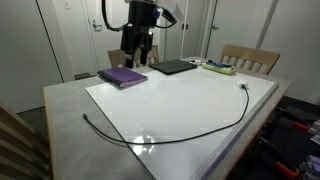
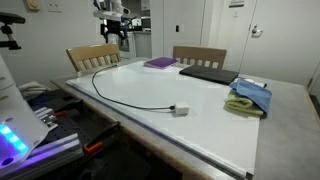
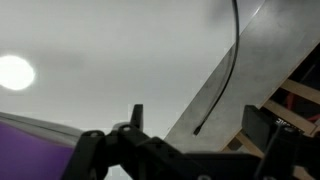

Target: Wind the black charging cable

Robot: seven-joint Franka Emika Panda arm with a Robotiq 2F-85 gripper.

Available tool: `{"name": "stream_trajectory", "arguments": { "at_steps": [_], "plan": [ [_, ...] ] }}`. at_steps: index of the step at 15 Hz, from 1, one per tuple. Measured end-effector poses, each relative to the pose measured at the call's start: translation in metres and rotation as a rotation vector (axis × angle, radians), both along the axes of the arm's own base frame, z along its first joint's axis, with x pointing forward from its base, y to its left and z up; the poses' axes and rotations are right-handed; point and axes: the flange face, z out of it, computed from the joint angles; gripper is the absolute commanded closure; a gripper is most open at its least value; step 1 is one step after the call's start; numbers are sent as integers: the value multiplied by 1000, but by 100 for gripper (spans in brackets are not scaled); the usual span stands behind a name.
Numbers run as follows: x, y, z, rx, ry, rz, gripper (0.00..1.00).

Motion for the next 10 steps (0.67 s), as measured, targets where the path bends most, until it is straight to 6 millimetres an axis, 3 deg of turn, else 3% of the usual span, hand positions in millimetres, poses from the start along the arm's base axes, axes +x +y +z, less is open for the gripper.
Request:
{"name": "stream_trajectory", "arguments": {
  "at_steps": [4, 10],
  "plan": [
    [16, 21, -28, -19, 22, 5, 0],
    [20, 61, -46, -68, 29, 36, 0]
  ]
}}
